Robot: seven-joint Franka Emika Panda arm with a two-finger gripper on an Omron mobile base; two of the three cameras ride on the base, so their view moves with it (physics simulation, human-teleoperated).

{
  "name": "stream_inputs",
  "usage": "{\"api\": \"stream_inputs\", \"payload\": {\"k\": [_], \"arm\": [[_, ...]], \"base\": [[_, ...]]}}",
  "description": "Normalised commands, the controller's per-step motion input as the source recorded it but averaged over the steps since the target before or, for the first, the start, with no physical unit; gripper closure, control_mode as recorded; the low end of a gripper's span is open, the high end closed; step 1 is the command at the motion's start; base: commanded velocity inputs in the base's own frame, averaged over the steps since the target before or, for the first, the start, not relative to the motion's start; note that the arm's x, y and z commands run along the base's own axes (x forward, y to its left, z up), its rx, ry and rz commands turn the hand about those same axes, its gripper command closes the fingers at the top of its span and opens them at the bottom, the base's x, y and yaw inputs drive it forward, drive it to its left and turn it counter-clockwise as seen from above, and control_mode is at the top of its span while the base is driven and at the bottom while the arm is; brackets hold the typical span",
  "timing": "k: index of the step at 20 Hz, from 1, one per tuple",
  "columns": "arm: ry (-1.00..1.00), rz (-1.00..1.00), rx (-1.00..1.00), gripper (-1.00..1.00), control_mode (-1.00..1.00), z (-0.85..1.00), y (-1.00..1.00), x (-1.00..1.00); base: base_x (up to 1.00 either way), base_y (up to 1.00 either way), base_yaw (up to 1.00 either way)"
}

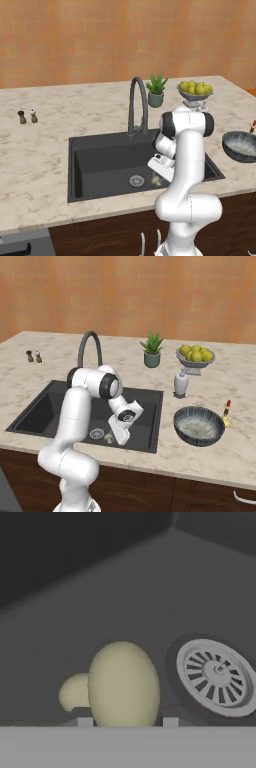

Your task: Pick the mushroom from the sink and place it in the bowl. Then pick the bowl and place it in the microwave. Then close the microwave door and press the start button.

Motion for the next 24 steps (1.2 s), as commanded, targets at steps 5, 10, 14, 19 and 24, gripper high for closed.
{"api": "stream_inputs", "payload": {"k": [5, 10, 14, 19, 24], "arm": [[-0.06, 0.0, -0.02, 1.0, -1.0, 0.86, -0.26, -0.01], [-0.25, 0.05, -0.2, 1.0, -1.0, 1.0, -0.4, -0.1], [-0.29, 0.11, -0.25, 1.0, -1.0, 1.0, -0.16, -0.68], [-0.16, 0.05, -0.13, 1.0, -1.0, 1.0, 0.0, -0.63], [-0.07, 0.0, -0.07, 1.0, -1.0, 1.0, -0.09, -0.46]], "base": [[0.0, 0.0, 0.0], [0.0, 0.0, 0.0], [0.0, 0.0, 0.0], [0.0, 0.0, 0.0], [0.0, 0.0, 0.0]]}}
